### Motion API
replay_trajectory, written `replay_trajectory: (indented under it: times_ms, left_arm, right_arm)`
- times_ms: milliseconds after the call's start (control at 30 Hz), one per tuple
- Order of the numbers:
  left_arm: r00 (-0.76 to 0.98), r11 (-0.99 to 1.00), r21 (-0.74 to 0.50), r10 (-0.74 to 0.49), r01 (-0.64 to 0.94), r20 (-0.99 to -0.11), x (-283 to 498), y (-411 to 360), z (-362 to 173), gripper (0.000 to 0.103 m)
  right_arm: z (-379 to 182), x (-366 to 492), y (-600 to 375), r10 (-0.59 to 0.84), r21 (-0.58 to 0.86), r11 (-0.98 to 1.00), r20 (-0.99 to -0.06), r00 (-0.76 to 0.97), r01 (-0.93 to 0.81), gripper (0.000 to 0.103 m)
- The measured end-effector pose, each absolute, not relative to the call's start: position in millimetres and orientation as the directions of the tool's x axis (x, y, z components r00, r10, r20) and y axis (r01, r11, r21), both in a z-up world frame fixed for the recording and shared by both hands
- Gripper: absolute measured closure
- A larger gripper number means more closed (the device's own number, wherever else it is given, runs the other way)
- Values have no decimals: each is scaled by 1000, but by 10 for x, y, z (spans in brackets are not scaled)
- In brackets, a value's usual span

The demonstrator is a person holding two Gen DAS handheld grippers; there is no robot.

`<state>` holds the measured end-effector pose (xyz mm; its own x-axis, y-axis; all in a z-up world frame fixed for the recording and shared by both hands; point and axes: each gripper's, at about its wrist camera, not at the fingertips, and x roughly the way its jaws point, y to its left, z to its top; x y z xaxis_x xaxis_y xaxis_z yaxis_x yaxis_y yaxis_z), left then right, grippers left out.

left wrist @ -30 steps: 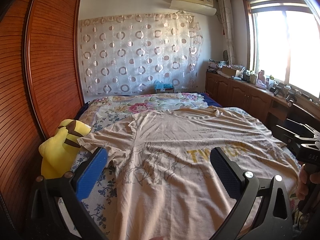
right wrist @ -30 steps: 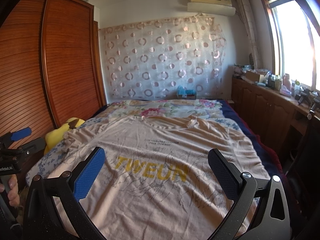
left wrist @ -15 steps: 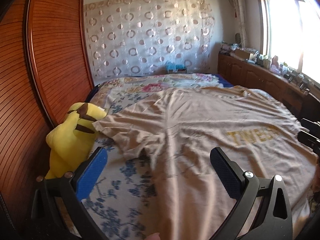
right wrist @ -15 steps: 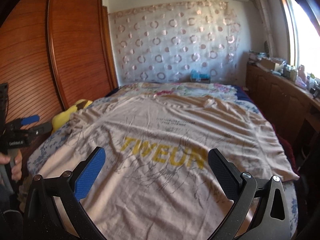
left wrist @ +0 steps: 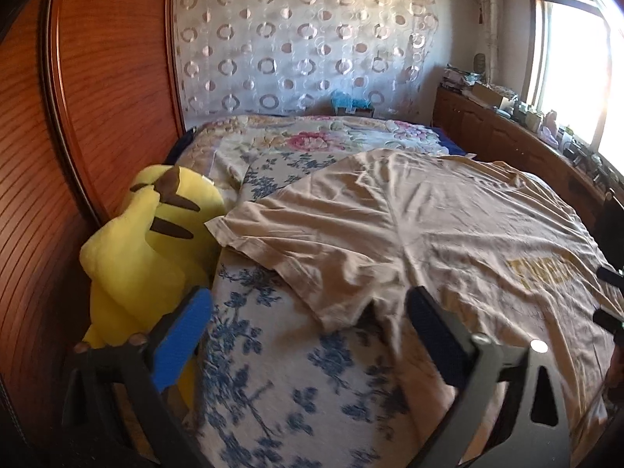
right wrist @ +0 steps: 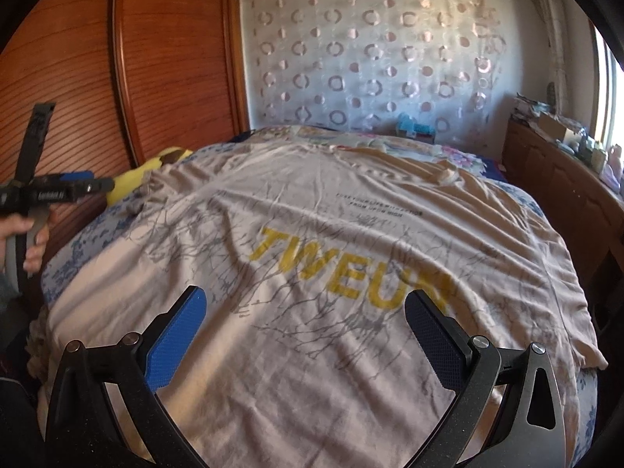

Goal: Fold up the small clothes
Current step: 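Lower the left gripper to the T-shirt's side edge and close on it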

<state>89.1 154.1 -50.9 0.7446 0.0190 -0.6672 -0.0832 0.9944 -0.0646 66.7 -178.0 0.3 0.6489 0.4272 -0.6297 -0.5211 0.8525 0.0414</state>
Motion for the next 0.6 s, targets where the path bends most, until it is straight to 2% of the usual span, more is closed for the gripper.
replay_trajectory:
  times_ms: [267, 367, 600]
  left_arm:
    - [651, 986, -141, -51, -86, -758, 1389, 1805, -747, 31]
    - [635, 980, -165, -59, -109, -770, 1563, 1899, -809, 32]
    - [589, 981, -124, -13, -148, -808, 1844, 2028, -942, 35]
  right_arm:
    - [-66, 690, -1731, 424, 31, 846, -644, 637, -532, 0]
    - [-83, 693, -1738, 428, 42, 847, -644, 634, -530, 0]
    - [-89, 644, -1667, 402, -9, 849, -639, 656, -529, 0]
